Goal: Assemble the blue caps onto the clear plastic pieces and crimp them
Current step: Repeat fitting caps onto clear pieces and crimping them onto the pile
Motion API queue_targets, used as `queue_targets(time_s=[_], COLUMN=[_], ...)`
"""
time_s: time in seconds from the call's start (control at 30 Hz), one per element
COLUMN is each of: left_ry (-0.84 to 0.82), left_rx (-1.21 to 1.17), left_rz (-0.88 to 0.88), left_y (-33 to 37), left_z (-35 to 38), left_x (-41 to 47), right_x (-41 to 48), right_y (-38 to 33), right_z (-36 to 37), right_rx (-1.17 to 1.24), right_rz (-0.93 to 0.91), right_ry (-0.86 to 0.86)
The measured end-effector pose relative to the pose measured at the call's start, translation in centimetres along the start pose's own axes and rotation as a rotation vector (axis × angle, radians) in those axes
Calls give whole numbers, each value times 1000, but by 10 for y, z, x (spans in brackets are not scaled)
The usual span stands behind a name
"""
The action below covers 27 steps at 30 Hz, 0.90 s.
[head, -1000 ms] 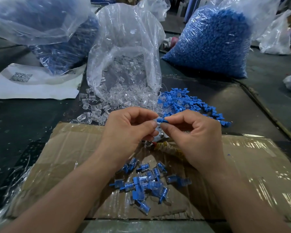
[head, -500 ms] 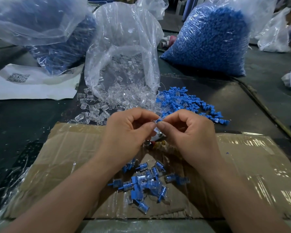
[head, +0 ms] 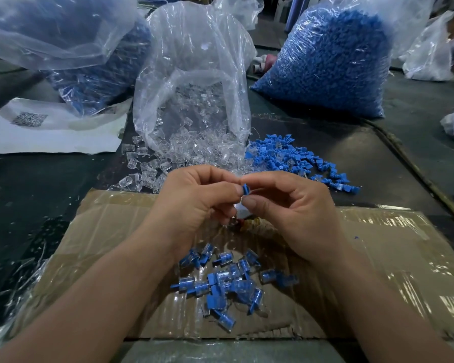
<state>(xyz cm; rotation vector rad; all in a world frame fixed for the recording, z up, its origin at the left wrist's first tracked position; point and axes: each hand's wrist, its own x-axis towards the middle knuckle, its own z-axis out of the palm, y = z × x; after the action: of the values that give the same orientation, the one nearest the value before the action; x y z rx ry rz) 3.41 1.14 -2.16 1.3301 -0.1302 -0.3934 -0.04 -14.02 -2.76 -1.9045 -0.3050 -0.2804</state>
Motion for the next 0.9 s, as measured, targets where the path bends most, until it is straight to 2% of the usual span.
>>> queue_targets(time_s=[0.23,0.5,0.9], left_ry=[-55,-133,-129], left_rx=[9,-66,35], left_rz=[-68,-87,-84], left_y=[0,0,-1], left_z=[-2,-6,-6], left_x=[1,5,4], right_x=[0,0,0], right_y=[1,4,4], right_z=[-1,-3,-3], right_rx=[-169,-183,-280], right_rz=[-100,-145,-232], right_ry=[8,69,50])
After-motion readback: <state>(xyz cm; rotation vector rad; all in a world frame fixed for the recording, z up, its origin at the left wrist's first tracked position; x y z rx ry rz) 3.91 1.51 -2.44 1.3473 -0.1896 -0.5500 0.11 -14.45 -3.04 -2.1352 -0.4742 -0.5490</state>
